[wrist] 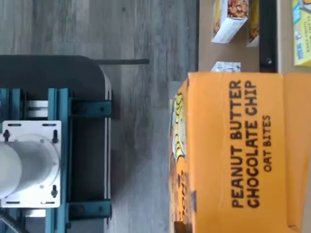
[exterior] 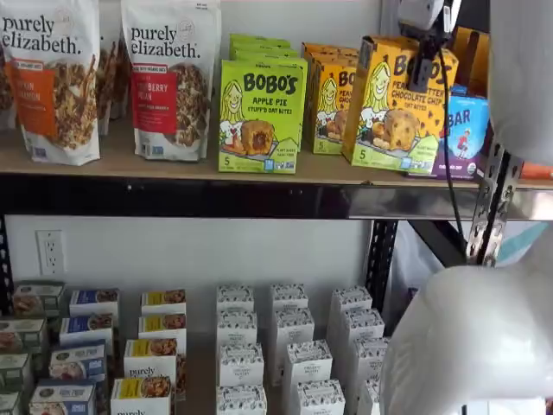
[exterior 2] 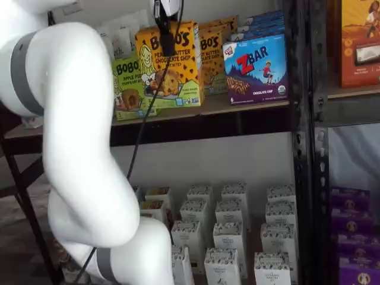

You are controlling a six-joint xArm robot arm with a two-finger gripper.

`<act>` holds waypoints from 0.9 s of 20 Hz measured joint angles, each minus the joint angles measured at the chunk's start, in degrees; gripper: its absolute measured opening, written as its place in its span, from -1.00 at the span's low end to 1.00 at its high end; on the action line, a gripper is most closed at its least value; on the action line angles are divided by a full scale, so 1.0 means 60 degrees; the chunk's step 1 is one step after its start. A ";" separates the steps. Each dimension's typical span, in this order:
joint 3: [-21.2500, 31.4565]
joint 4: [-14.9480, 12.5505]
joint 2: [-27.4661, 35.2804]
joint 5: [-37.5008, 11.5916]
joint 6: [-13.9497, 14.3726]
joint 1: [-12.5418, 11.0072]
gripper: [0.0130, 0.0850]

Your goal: Pick up the orange box on the top shelf, the fifth box from the left

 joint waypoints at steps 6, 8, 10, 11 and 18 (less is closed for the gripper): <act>0.0421 -0.0115 -0.0623 0.0358 -0.0235 -0.0202 -0.44; 0.0504 -0.0115 -0.0753 0.0518 -0.0246 -0.0216 -0.44; 0.0622 -0.0201 -0.0909 0.0715 -0.0196 -0.0125 -0.44; 0.0687 -0.0231 -0.0987 0.0786 -0.0163 -0.0079 -0.44; 0.1372 -0.0430 -0.1695 0.0889 0.0068 0.0235 -0.44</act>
